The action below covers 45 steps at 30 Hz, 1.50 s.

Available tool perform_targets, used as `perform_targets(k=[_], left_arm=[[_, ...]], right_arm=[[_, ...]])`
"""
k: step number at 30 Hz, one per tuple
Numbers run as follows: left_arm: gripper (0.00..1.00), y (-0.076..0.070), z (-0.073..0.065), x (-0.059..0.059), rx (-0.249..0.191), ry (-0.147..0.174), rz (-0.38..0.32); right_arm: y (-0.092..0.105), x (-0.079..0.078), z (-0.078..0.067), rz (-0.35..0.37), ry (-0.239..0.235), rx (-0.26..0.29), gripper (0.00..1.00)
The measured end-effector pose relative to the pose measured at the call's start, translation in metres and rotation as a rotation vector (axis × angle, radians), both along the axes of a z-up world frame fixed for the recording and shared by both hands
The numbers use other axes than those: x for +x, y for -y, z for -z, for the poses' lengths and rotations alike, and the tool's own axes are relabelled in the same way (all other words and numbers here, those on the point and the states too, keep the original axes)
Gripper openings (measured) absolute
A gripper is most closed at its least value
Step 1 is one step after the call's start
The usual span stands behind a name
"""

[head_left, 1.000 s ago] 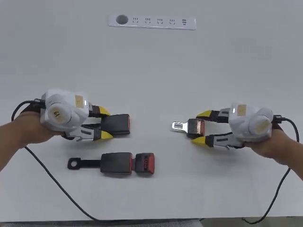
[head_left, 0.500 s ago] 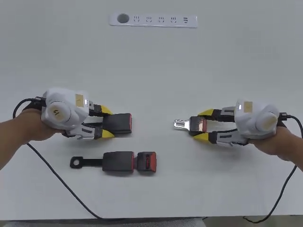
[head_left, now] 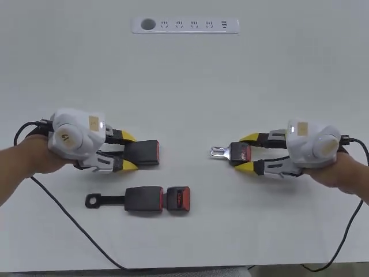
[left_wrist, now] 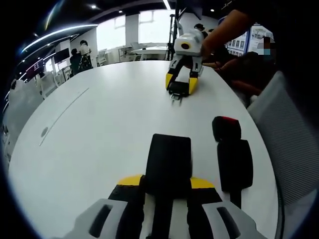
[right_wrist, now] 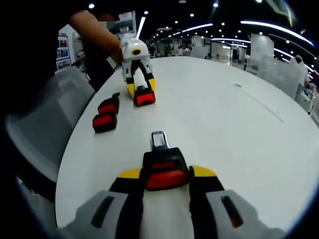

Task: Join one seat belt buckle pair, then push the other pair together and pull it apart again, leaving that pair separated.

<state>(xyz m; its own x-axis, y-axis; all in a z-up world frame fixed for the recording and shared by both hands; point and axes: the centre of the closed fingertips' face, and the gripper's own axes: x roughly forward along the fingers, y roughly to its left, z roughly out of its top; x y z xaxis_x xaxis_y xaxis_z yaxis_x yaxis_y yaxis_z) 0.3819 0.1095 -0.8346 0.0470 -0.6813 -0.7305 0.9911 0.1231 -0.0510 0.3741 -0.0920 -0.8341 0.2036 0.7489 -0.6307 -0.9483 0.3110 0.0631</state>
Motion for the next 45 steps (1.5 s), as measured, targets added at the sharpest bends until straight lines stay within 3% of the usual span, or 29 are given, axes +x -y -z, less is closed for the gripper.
perform_targets(k=[25,35,39,45], left_arm=[[0.33,0.001,0.002,-0.001,0.004,-0.012,-0.01],[0.33,0.001,0.002,-0.001,0.011,-0.012,-0.009],[0.33,0.002,0.003,-0.002,0.016,-0.003,-0.004],[0.33,0.001,0.003,-0.002,0.016,-0.005,-0.004]], right_arm=[[-0.035,0.003,0.004,-0.017,0.0,0.065,0.36],[-0.065,0.005,0.002,-0.048,0.006,0.084,0.36],[-0.076,0.006,0.004,-0.078,0.031,0.07,0.36],[-0.092,0.006,0.006,-0.087,0.026,0.067,0.36]])
